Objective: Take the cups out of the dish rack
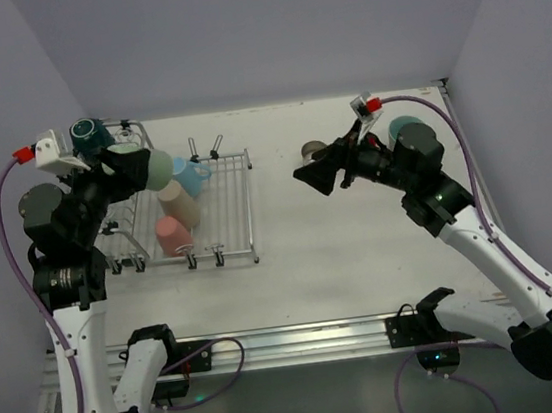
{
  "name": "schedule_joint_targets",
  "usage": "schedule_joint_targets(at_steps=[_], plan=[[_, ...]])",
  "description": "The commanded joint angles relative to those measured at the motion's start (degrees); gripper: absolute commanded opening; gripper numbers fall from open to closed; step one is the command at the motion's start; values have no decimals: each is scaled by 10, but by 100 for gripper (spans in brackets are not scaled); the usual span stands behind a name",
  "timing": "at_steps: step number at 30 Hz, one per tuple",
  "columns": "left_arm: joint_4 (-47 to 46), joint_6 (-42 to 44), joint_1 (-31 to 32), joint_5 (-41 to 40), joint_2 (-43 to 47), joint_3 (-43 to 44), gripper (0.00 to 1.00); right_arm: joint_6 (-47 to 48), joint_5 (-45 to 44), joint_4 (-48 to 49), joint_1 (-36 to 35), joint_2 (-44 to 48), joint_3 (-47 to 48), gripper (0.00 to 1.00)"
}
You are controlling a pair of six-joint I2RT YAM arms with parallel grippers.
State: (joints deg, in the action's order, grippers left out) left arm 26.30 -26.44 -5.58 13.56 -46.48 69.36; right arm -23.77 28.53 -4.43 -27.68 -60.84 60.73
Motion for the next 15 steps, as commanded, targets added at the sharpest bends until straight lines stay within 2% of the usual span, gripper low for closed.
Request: schedule_joint_targets(at_steps=[1,5,6,10,15], plan=[[-170,-135,0,224,11,-90,27,-133,43,163,-2,55,-64,85],[-388,-264,43,244,31,-202,27,-270,42,379,-25,76,-154,82],[-411,-276,51,236,32,-214,27,-281,38,401,-37,72,-162,80],[-489,-286,172,192,25,-240,27,-301,33,449,-71,29,-156,78],[-537,-284,237,142,21,-271,27,-315,26,473,-120,-21,-127,76]])
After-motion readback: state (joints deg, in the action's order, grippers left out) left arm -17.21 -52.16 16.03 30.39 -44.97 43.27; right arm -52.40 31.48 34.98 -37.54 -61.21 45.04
